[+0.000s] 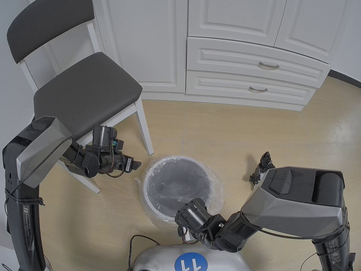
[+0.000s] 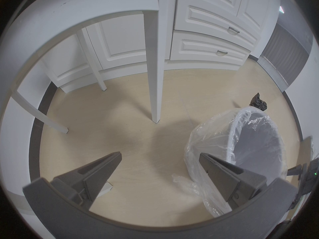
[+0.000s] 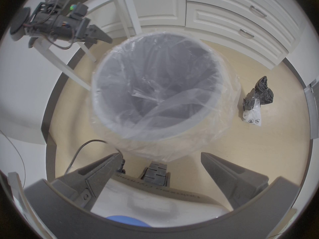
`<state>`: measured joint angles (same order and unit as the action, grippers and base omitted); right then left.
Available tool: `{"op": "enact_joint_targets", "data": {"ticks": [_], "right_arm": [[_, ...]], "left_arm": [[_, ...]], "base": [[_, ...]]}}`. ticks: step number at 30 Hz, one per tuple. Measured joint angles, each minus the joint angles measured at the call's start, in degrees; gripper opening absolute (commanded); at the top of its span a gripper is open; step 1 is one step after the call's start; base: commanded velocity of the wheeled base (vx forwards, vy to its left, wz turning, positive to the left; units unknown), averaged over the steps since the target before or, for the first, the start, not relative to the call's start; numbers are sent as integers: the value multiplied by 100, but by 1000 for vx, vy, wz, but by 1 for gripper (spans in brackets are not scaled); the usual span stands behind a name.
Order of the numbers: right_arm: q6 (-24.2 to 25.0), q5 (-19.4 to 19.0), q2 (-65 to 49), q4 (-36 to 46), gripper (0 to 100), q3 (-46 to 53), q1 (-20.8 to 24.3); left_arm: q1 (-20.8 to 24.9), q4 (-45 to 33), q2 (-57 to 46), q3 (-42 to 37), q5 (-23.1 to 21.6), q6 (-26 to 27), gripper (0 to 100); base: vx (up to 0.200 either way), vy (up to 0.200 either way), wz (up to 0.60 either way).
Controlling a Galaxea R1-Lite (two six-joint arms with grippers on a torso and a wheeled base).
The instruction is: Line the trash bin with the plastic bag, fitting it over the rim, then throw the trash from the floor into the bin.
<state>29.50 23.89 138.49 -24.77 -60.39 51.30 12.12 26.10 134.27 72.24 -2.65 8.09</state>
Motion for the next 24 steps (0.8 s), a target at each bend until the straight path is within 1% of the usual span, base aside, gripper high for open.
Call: {"op": "enact_joint_targets", "data": {"ticks": [6,10,17,24], "right_arm": [[16,-41,110,382,100,-272,-266],[-27,-30,154,514,100,-385,-524],[-249,20,189,538,100,-429,-922],[-227,33,280,521,100,-761,-1287]], "left_arm": [[4,102,11,0,0,-2,100],[0,149,24,0,0,-5,100],[-2,157,24,-9,0,-9,100],[-7,157,24,-13,0,-9,100]], "base": [[0,0,0],[0,0,0],[0,0,0],[0,0,0]]}}
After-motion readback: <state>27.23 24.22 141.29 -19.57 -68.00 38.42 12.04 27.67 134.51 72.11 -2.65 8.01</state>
